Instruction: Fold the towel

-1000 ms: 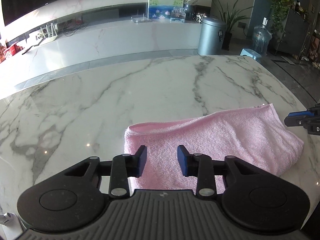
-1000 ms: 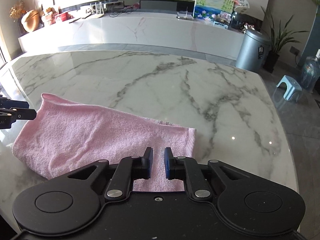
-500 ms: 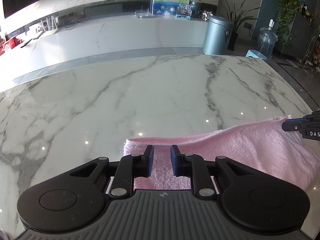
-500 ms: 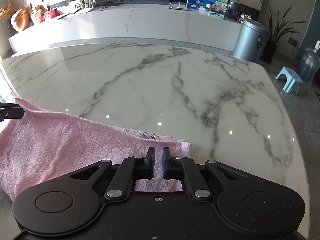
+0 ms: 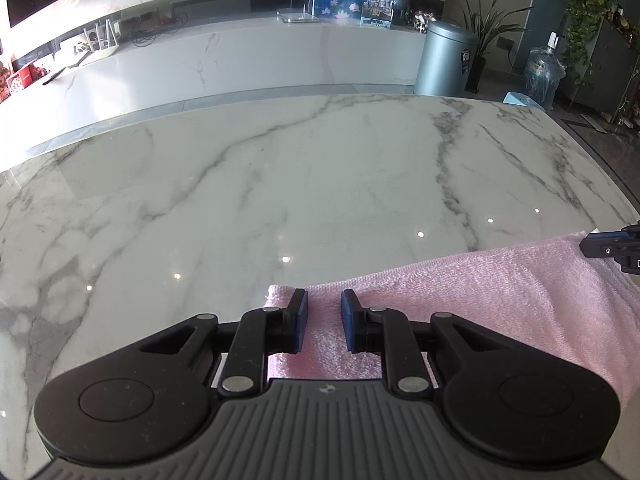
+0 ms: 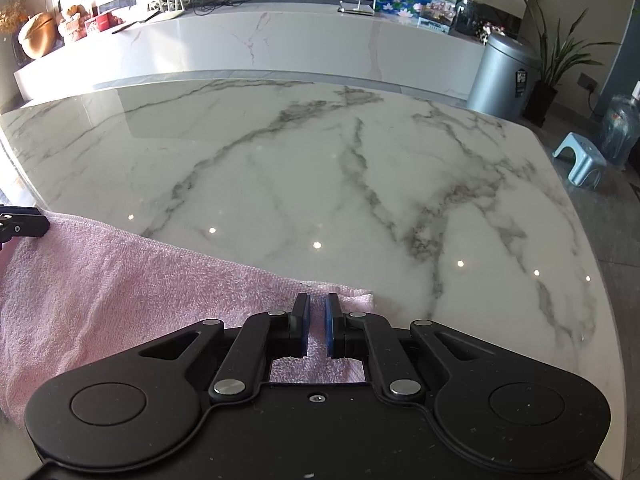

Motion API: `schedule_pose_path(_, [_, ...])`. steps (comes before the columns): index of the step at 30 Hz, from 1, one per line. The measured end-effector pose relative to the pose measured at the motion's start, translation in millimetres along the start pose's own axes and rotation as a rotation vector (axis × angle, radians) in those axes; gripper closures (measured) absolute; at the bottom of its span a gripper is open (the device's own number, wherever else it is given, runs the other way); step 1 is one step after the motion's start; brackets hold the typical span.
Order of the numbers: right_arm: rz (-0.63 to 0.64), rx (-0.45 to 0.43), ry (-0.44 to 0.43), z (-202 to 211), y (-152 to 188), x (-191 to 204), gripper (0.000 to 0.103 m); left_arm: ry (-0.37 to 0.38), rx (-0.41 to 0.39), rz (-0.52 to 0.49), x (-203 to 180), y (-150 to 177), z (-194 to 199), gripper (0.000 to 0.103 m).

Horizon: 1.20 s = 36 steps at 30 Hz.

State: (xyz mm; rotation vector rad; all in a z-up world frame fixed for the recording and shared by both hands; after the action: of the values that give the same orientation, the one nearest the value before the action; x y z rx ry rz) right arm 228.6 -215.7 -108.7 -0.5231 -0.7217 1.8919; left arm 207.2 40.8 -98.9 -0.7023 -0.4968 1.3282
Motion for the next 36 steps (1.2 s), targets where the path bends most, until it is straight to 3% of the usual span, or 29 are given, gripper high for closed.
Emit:
schedule_pose_path(11, [-0.064,-0.075,0.009,48.9,-1.2,2.3,0.096,0.003,-0.055,0.043,-5.5,4.5,44.2,0.085])
schedule_pose_path(21, [-0.205,-0.058,-0.028,99.5,36.1,5.8,0.085,0.015,-0.055,0.043,-28.4,30.2,78.0,0.085])
schedule_pose_path(36, [-0.088,0.01,0.025,89.9,80.6,26.2,0.085,0.003,-0.004,0.018,-45.5,71.5,75.1,0.085])
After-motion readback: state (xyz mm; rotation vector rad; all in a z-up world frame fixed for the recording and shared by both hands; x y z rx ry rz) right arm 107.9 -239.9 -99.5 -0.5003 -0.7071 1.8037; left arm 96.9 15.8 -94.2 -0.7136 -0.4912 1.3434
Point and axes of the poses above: each gripper's, at about its wrist camera, not at the fingertips, and z roughly against the way its jaws point, x to its left, y to its underside, the point moved 10 cm from there along -z, roughly the way its jaws point, and after that the axes turned 7 degrees about -x, right-handed, at the moved point
